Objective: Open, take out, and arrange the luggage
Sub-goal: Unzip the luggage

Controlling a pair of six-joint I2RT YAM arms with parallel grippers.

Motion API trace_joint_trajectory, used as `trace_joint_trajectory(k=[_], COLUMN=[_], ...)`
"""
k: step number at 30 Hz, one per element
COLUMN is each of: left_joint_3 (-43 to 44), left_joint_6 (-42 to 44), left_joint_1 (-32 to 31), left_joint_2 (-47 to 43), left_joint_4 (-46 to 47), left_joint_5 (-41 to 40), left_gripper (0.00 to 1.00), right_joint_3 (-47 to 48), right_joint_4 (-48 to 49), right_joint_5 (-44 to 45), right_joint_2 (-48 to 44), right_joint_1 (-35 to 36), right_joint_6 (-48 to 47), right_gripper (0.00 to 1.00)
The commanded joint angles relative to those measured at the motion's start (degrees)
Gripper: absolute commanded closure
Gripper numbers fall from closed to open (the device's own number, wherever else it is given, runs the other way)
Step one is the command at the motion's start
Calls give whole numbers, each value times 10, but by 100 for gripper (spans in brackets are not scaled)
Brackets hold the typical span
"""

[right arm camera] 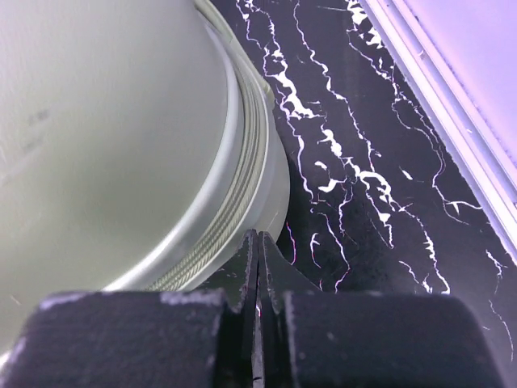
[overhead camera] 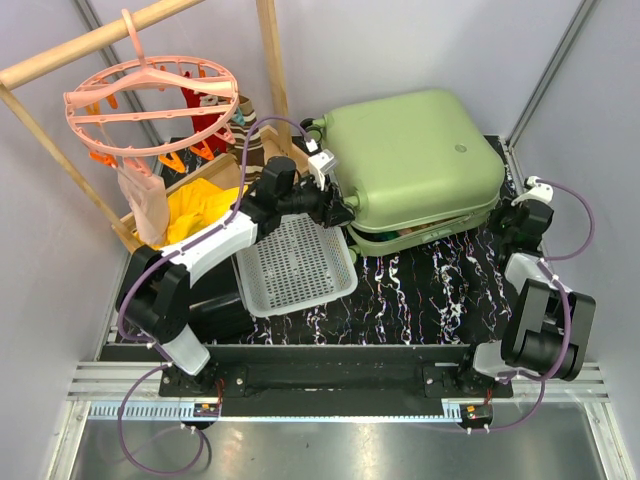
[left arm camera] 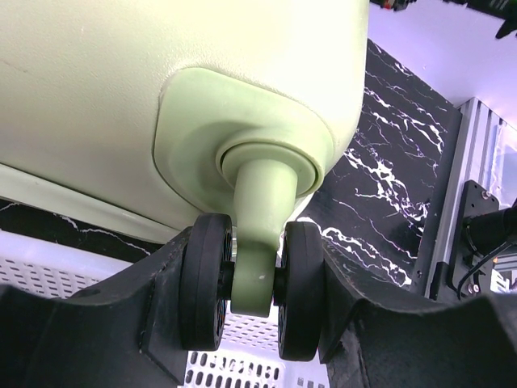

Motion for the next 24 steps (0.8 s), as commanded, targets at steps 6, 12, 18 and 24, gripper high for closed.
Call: trace_joint_trajectory(k=[6, 12, 18, 24], left_joint_3=[6, 6, 5, 11], left_joint_6=[-76, -120, -117, -111], left_joint_1=[62, 59, 58, 59], left_joint_2=[-31, -14, -13, -16], left_joint_4=[98, 142, 133, 128], left_joint_5=[-78, -50, -85, -93], left_gripper=[100, 100, 100, 100], right_joint_3=[-8, -49, -53, -66], right_joint_4=[-54, -83, -129, -87], right_joint_5=[-110, -164, -81, -38], right_joint_2=[-99, -149, -125, -109], right_joint_1=[0, 0, 0, 0], right_joint_6=[179, 225, 161, 123], right_gripper=[71, 33, 32, 36])
